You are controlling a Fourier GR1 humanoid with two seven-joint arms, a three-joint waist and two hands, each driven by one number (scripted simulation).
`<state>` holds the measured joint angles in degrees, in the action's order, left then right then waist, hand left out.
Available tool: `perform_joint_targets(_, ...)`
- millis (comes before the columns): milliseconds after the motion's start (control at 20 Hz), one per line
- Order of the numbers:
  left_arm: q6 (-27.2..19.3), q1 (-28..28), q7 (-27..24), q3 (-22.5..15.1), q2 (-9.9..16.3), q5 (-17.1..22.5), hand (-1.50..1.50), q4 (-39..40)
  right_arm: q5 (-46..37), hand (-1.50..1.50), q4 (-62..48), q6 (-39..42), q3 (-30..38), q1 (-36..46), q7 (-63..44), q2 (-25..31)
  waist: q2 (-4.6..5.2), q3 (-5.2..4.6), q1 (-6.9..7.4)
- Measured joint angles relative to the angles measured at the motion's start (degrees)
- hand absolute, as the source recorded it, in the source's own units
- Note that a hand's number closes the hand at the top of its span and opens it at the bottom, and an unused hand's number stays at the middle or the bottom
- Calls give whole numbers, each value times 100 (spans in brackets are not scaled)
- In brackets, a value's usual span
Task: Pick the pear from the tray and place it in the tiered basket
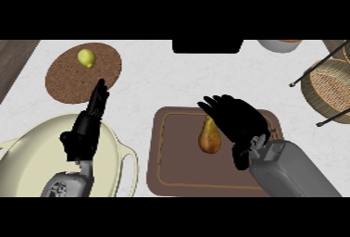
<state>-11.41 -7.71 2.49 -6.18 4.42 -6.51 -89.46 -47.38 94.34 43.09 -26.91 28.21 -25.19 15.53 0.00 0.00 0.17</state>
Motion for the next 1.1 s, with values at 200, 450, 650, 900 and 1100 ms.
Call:
perform_joint_targets(200,22,-72,56,55,-28,-46,0,-2,-196,-150,-164,65,80,-21,40,-240,-1,-1,-1)
perform_joint_targets(450,-1,28,31,4,-119,-174,0,-50,-558,-150,-528,-42,53,-54,197,-487,0,0,2)
perform_joint_targets(650,27,-82,-32,57,-166,-218,0,116,-787,-150,-674,-49,125,-53,341,-607,1,-1,-5)
perform_joint_targets(900,32,-147,81,109,-210,-266,0,80,-1078,-150,-869,-202,178,-203,556,-717,0,-1,-5)
perform_joint_targets(1100,48,-31,107,47,-266,-312,0,-88,-1241,-150,-1249,-367,345,-103,836,-751,1,0,5)
